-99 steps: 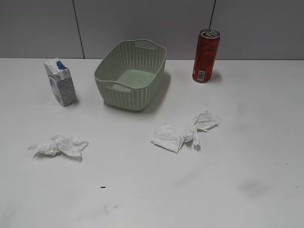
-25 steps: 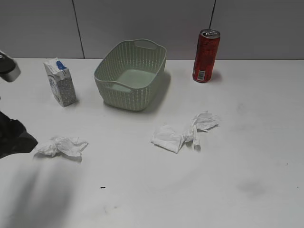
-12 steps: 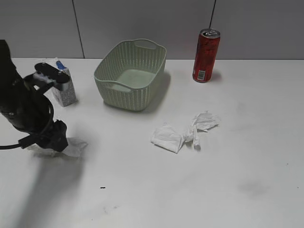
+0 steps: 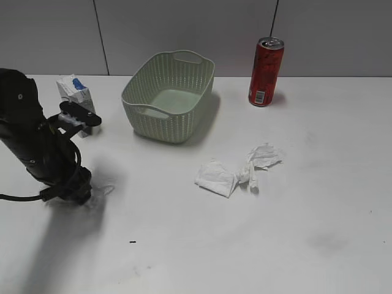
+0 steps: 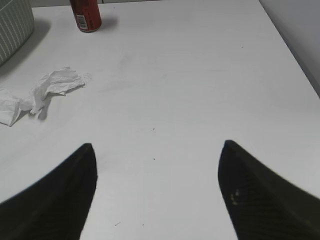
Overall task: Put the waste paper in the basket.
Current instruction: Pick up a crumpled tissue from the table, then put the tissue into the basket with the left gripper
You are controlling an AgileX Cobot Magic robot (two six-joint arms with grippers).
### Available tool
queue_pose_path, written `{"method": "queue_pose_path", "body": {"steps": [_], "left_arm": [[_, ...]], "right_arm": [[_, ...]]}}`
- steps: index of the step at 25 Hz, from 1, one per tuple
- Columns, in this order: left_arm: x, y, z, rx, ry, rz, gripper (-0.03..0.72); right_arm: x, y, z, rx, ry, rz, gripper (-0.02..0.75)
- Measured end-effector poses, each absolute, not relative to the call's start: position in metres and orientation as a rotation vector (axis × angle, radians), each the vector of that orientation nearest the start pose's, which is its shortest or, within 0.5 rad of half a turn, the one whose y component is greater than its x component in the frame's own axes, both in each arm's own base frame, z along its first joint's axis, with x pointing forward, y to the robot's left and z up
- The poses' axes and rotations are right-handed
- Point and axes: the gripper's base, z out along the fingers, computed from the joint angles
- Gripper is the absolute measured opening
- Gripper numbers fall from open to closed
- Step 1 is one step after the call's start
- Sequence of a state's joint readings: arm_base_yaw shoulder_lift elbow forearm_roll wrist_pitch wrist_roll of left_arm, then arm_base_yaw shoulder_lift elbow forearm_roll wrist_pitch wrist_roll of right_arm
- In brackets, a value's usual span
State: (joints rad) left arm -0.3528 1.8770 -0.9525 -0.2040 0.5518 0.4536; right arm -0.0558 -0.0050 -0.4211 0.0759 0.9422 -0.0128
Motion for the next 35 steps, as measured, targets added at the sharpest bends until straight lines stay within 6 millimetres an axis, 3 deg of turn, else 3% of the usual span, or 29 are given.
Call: {"method": "queue_pose_path", "body": {"steps": [8, 14, 20, 24, 28, 32, 35], "left_arm": [[0.301, -0.121, 0.121, 0.929, 2.791, -0.166, 0.050], [0.295, -0.121, 0.136, 0.930, 2.813, -0.198, 0.035], [0.291, -0.126, 0.212, 0.781, 2.616, -0.319, 0.035], [0.308, -0.134, 0.268, 0.748, 2.424, -0.326, 0.034], [0.330, -0.153, 0.309, 0.728, 2.232, -0.326, 0.032], [0.360, -0.178, 0.316, 0.680, 2.064, -0.312, 0.032], [0.380, -0.194, 0.296, 0.624, 2.004, -0.305, 0.032]], "right_arm": [[0.008, 0.005, 0.265, 0.047, 1.997, 0.045, 0.571], [0.008, 0.005, 0.265, 0.047, 1.997, 0.045, 0.571], [0.008, 0.005, 0.265, 0.048, 1.997, 0.046, 0.571], [0.008, 0.005, 0.265, 0.048, 1.997, 0.046, 0.571], [0.008, 0.005, 0.265, 0.046, 1.998, 0.045, 0.571], [0.008, 0.005, 0.265, 0.046, 1.998, 0.045, 0.571], [0.008, 0.005, 0.265, 0.046, 1.998, 0.045, 0.571]]}}
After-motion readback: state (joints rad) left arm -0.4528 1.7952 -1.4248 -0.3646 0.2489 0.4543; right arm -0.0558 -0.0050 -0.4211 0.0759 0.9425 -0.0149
